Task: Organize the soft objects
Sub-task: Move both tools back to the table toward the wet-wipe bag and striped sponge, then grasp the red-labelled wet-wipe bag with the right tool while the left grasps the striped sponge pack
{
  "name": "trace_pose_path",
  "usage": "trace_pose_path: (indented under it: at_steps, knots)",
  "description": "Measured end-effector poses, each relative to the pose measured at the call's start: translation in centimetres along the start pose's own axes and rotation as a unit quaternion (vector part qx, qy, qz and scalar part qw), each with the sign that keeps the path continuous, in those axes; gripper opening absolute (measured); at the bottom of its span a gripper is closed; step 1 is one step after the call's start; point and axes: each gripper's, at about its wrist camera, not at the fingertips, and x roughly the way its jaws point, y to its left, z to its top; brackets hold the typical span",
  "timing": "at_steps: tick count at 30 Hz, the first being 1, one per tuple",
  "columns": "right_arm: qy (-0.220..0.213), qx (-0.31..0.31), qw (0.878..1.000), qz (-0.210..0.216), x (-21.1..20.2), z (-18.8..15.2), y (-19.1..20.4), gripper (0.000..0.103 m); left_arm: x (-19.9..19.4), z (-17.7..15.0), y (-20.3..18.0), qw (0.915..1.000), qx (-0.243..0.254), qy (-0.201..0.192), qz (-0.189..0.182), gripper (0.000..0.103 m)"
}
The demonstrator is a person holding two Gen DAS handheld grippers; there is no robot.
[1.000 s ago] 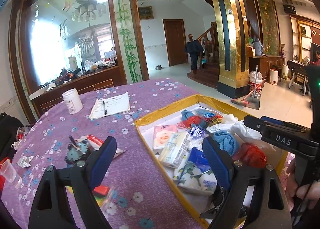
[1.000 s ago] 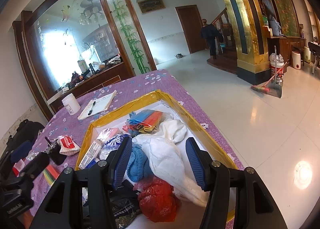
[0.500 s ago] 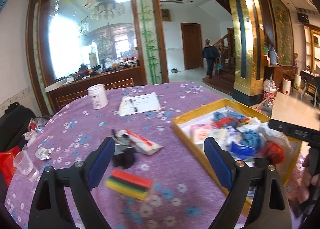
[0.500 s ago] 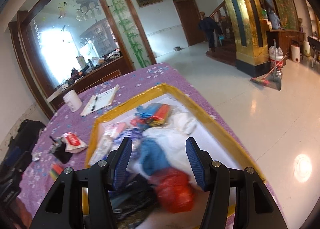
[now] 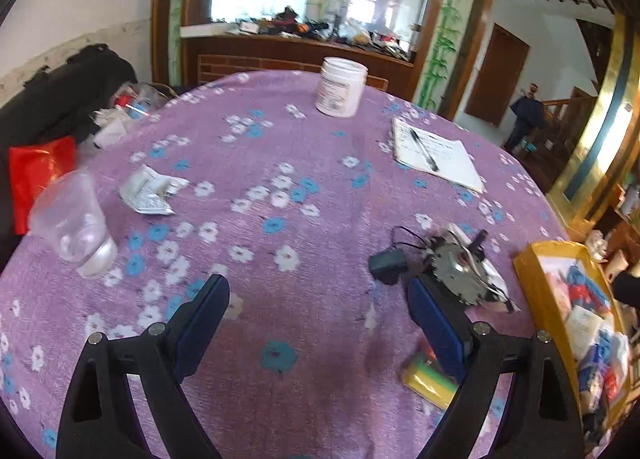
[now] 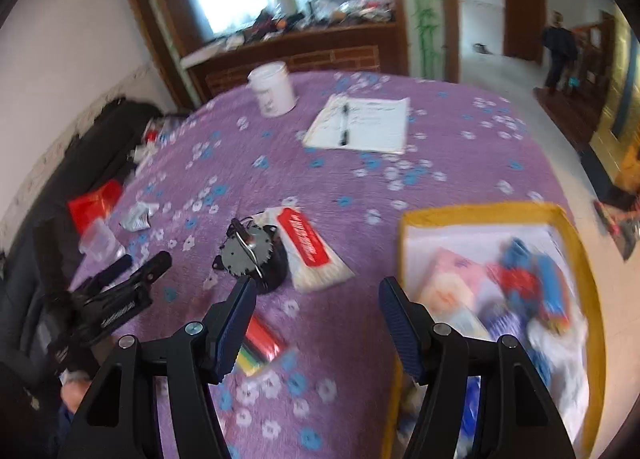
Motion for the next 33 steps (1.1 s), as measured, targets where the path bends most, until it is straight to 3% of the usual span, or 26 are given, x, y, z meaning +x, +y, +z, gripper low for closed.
trace_pose_path:
  at_steps: [5, 11, 18, 24, 25, 26, 30, 33]
  knots:
    - [0.071, -0.025, 0.997, -0.009, 6.6, 1.3, 0.9, 0.068, 1.1, -0.2, 0.1, 0.9998, -0.001, 0.020, -0.002, 0.091]
    - [0.073, -0.019, 0.997, -0.006, 8.9, 2.1, -0.5, 0.068, 1.2, -0.3, 0.1, 0.9996, -0.009, 0.027, -0.008, 0.091]
    - [0.097, -0.029, 0.994, 0.026, 12.0, 3.0, -0.4, 0.068, 1.2, -0.4, -0.3, 0.9996, -0.003, 0.029, -0.007, 0.091]
    - [0.119, -0.030, 0.992, 0.025, 14.8, 3.7, -1.2, 0.068, 1.3, -0.6, -0.5, 0.9995, 0.000, 0.030, -0.010, 0.091]
    - [0.123, -0.028, 0.992, 0.027, 15.3, 3.6, -1.3, 0.066, 1.3, -0.6, -0.5, 0.9995, 0.001, 0.031, -0.011, 0.091]
    - [0.124, -0.029, 0.991, 0.026, 15.7, 3.6, -1.3, 0.055, 1.4, -0.6, -0.5, 0.9994, 0.001, 0.032, -0.011, 0.091]
    - [0.109, -0.003, 0.994, 0.017, 15.4, 3.4, -1.6, 0.041, 1.6, -0.6, -0.3, 0.9993, -0.003, 0.036, -0.011, 0.091]
    - [0.098, 0.025, 0.995, 0.014, 13.9, 2.9, -2.3, 0.041, 1.6, -0.6, 0.0, 0.9992, -0.009, 0.036, -0.012, 0.091]
